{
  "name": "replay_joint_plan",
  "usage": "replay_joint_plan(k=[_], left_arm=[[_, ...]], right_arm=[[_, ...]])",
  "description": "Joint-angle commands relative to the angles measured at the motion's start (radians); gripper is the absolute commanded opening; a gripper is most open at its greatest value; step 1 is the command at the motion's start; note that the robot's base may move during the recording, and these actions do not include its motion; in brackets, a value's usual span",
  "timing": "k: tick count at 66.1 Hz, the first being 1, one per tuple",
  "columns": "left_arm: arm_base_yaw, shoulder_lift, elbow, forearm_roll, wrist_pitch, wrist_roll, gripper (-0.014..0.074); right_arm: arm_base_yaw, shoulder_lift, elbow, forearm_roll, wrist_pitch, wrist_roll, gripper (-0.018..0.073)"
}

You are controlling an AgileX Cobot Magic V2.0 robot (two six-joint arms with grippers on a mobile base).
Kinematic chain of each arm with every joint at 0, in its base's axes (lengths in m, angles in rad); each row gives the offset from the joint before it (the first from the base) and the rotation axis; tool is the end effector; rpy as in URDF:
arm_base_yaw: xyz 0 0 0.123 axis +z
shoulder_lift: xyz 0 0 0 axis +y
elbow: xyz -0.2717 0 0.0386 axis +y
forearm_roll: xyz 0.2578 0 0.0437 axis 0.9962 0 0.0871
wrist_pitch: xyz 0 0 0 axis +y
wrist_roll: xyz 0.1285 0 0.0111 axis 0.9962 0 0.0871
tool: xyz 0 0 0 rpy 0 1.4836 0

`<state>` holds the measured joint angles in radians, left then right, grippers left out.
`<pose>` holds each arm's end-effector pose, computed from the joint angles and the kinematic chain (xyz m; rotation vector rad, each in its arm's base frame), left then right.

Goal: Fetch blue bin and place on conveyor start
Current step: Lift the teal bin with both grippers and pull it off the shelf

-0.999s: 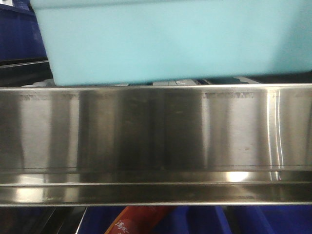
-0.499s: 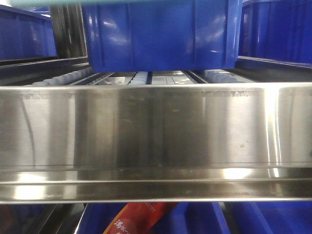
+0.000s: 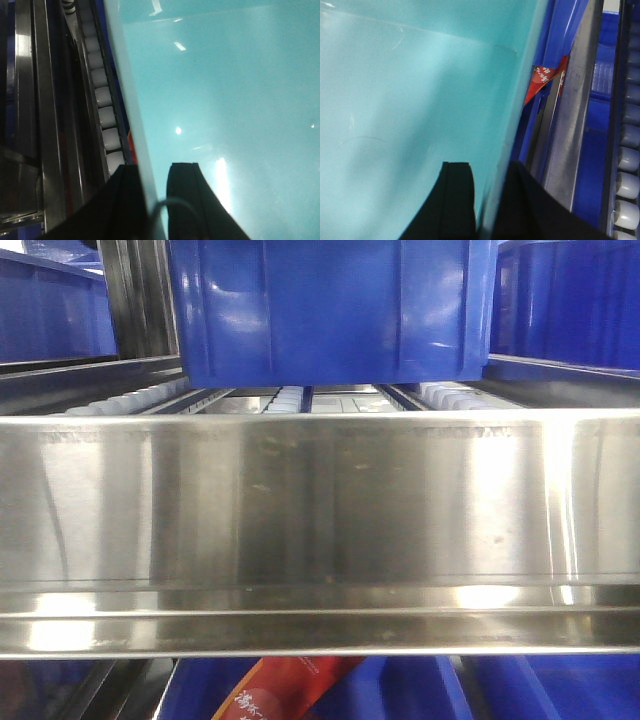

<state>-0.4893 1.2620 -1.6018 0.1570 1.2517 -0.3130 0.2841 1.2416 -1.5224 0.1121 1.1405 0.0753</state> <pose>0.2469 -0.1098 0.4273 0.1993 2.3791 -0.1795 0.2615 0.0900 0.4166 -0.2413 2.3459 0.3190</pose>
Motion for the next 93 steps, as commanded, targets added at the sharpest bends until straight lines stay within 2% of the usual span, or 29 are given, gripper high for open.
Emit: replay_joint_plan(k=[1,37,93], left_arm=[[-0.005,-0.009,-0.007,-0.004,-0.031,0.019,-0.0111],[-0.005,-0.009,-0.007,-0.004,-0.060,0.019,-0.0111],[-0.005,-0.009,-0.007,-0.004,-0.410,0.019,-0.0111]], right_arm=[[0.001,-0.003,-0.008,-0.018,-0.020,-0.030,-0.0153],[0.001,-0.003,-0.008,-0.018,-0.024,-0.030,-0.0153],[0.001,-0.003,-0.008,-0.018,-0.024,-0.030,-0.0153]])
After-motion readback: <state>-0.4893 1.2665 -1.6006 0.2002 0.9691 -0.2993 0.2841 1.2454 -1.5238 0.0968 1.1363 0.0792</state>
